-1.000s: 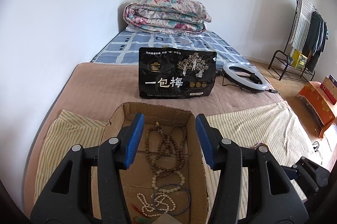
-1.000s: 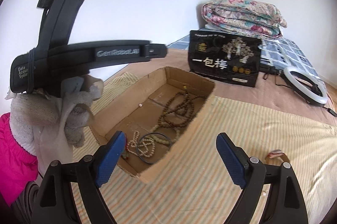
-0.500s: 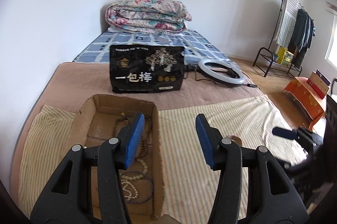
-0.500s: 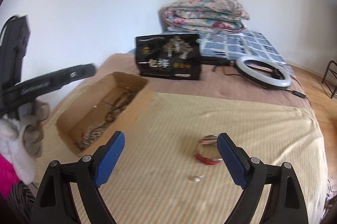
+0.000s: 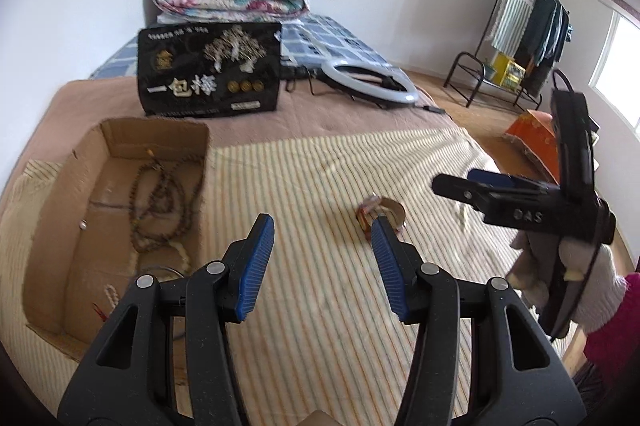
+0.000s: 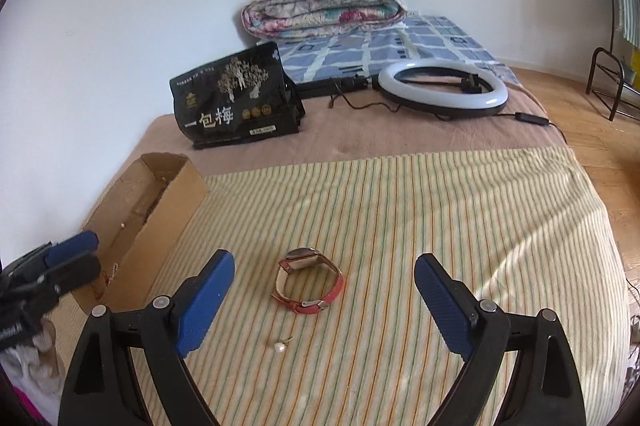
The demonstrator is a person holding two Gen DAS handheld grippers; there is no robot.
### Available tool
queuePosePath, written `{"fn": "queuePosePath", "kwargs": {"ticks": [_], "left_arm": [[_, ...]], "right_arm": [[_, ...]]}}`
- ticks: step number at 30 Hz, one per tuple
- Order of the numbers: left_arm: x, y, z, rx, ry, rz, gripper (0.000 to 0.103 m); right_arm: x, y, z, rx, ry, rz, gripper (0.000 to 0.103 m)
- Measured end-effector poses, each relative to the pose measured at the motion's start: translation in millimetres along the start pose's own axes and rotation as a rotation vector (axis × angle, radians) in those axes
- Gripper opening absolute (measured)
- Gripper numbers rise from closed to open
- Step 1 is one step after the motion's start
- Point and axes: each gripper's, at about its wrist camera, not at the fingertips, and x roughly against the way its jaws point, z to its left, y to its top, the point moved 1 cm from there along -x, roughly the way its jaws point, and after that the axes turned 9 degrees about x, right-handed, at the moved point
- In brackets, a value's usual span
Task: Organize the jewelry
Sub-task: 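Move both tools back over the red-strap watch and remaining pearl, then close the left tool on the pearl earring while the right tool grasps the red-strap watch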
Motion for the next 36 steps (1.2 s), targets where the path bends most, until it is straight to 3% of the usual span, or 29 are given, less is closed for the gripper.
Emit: {"fn": "queuePosePath", "kwargs": {"ticks": [13, 30, 32, 36], "left_arm": [[-35.8, -36.7, -15.1, -0.042, -0.011, 0.116, 0.052], [-60.5, -42.5, -8.2, -0.047, -0.004, 0.163, 0.051], [-62.6, -42.8, -8.1, -0.047, -0.002, 0.166, 0.046], [-68.4, -43.1, -8.5, -0.045, -0.002, 0.175, 0.045]], "right_arm": [[-52.3, -15.2, 8.7, 0.036, 0.033, 0.098, 0.093], [-90.3, -18.7, 19.4, 0.098, -0.002, 0.158, 0.093], [-92.7, -18.7, 19.1, 0.105, -0.012, 0.161, 0.093], [-94.8, -17.6, 18.8, 0.118, -0.025, 0.16, 0.092]]}}
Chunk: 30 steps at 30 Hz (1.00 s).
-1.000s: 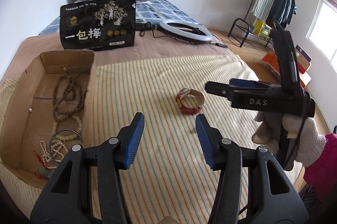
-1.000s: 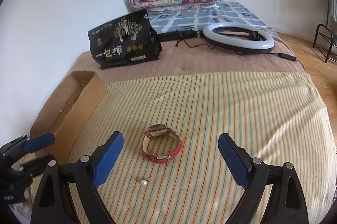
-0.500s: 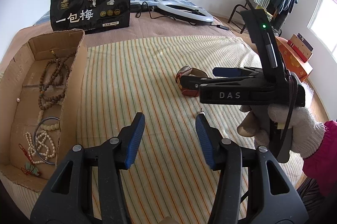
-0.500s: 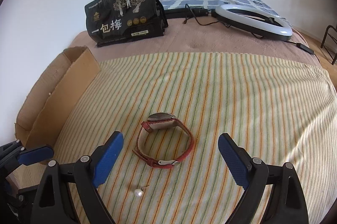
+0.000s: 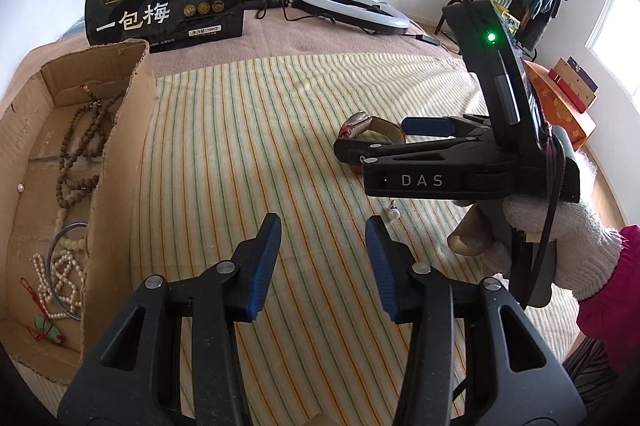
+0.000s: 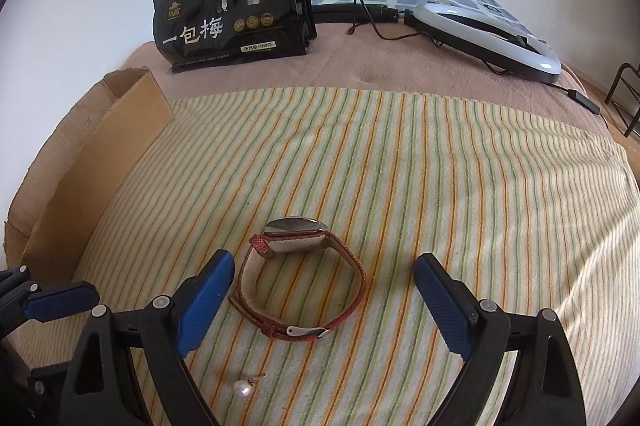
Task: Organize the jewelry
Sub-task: 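Close the left tool on the pearl earring while the right tool grasps the red-strap watch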
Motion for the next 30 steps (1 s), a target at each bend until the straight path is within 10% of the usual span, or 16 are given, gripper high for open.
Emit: {"fn": "queuePosePath", "kwargs": {"ticks": [14, 30], "left_arm": [[-20.9, -0.3, -13.1, -0.041, -0.01, 0.024, 0.045], [-53.4, -2.7, -49.6, -0.117, -0.049, 0.084, 0.029]], "right_arm": [[1.4, -1.4, -8.3, 0.033, -0.001, 0.01, 0.069], [8.9, -12.4, -40.1, -0.022, -0.009, 0.025, 0.065]]}}
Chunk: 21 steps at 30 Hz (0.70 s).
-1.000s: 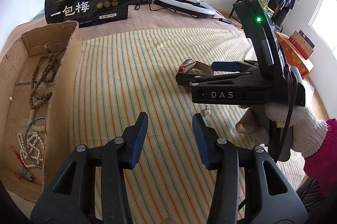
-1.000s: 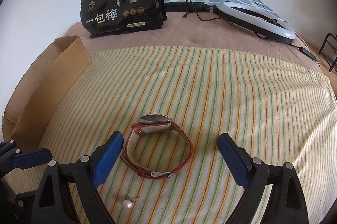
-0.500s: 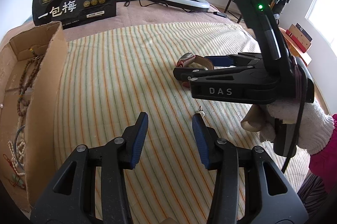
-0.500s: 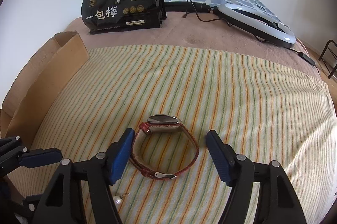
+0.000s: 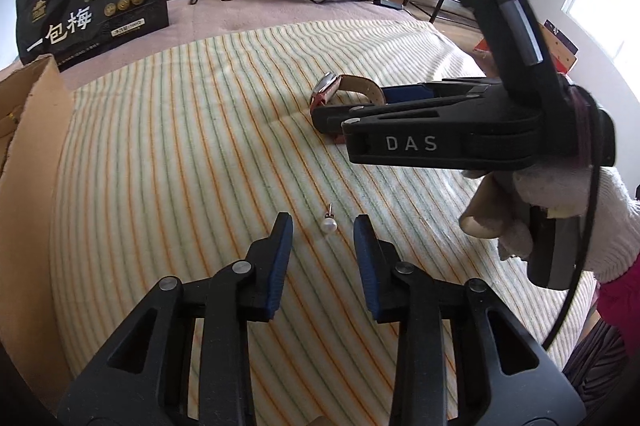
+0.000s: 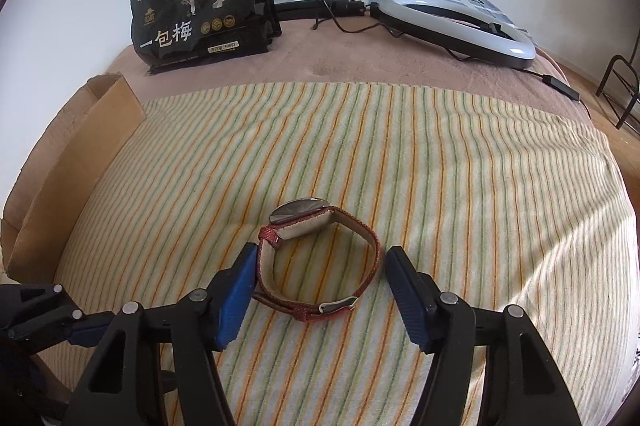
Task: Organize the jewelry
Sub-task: 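Close the left tool on the pearl earring while the right tool grasps the red-strap watch, then carry the pearl earring and red-strap watch into the box and open both tools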
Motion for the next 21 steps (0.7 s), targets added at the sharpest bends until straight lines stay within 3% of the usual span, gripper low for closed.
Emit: {"fn": "queuePosePath", "kwargs": {"ticks": [6, 12, 21], "left_arm": [[-7.1, 1.3, -3.3, -0.017, 0.006, 0.004, 0.026], [-10.8, -0.1, -2.6, -0.031, 0.031, -0.002, 0.007], [-7.1, 1.9, -1.5, -0.027, 0.04, -0.018, 0.007]], "right_arm": [[0.1, -0.2, -0.6, 0.0, 0.0, 0.004, 0.065], [-1.3, -1.0, 1.7, 0.01, -0.012, 0.01, 0.065], [3.9, -1.7, 0.5, 0.002, -0.025, 0.006, 0.06]]}}
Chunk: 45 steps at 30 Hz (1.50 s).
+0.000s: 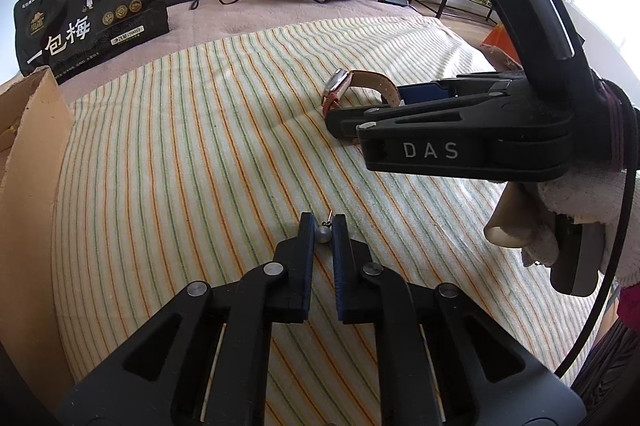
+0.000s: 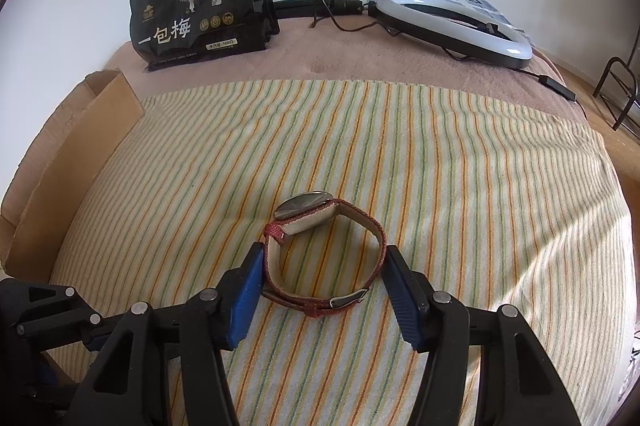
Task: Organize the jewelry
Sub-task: 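Carry the pearl earring and red-strap watch into the box and open both tools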
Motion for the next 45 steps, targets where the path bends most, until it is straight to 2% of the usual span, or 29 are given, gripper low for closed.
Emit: {"fn": "queuePosePath", "kwargs": {"ticks": [9, 16, 28, 45], "left_arm": [[25.9, 6.4, -0.4, 0.01, -0.011, -0.05, 0.007], [56.9, 12.3, 2.2, 0.028, -0.02, -0.105, 0.007], [119.6, 12.6, 24.1, 0.065, -0.017, -0.205, 0.007], [189.2, 10.1, 76.4, 0.152, 0.068, -0.332, 0.007]], "right_arm": [[25.7, 7.6, -11.5, -0.05, -0.016, -0.049, 0.06], [49.7, 14.6, -3.3, -0.041, -0.02, -0.085, 0.06], [88.3, 29.7, 32.1, 0.015, -0.022, -0.15, 0.06], [114.2, 50.0, 92.7, 0.081, 0.022, -0.212, 0.06]]}}
